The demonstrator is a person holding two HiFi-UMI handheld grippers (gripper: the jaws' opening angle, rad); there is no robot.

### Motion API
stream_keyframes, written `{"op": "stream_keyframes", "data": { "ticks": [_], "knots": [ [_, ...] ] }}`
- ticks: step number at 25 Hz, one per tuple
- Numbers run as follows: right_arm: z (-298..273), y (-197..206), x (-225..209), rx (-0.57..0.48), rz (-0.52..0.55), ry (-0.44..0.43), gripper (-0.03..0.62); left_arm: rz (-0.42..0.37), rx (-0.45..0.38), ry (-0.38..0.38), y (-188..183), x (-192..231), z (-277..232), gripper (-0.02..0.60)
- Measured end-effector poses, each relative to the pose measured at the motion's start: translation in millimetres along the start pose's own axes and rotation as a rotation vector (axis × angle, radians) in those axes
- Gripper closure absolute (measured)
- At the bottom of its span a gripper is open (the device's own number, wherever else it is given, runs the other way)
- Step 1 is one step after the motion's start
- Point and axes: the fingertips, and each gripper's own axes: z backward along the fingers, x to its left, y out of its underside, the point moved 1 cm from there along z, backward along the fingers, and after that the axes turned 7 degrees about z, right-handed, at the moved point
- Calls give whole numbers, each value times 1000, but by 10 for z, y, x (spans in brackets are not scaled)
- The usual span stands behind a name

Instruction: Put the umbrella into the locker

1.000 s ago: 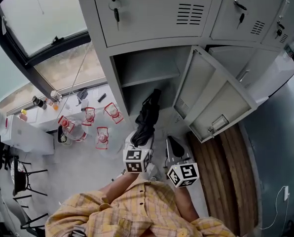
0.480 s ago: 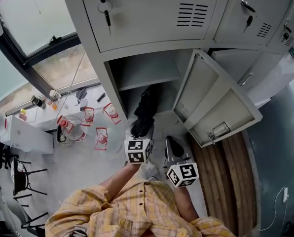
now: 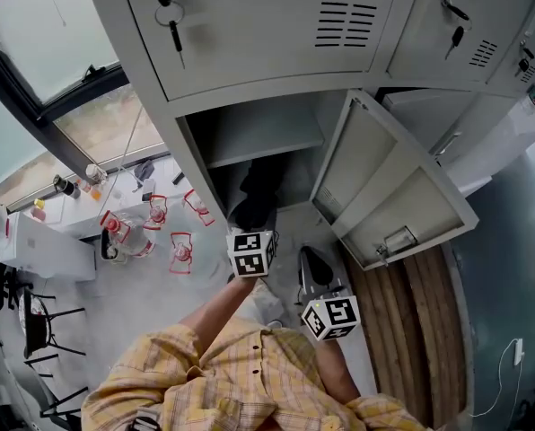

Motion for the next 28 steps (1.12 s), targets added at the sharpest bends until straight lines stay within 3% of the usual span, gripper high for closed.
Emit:
{"op": "stream_keyframes", "data": {
  "ticks": [15, 28],
  "knots": [
    [-20, 78, -102, 20, -12, 18, 595, 2, 29, -84, 51, 224, -572, 331],
    [-61, 104, -140, 27, -24, 24, 595, -7, 86, -141, 110, 311, -771, 325]
  ]
}}
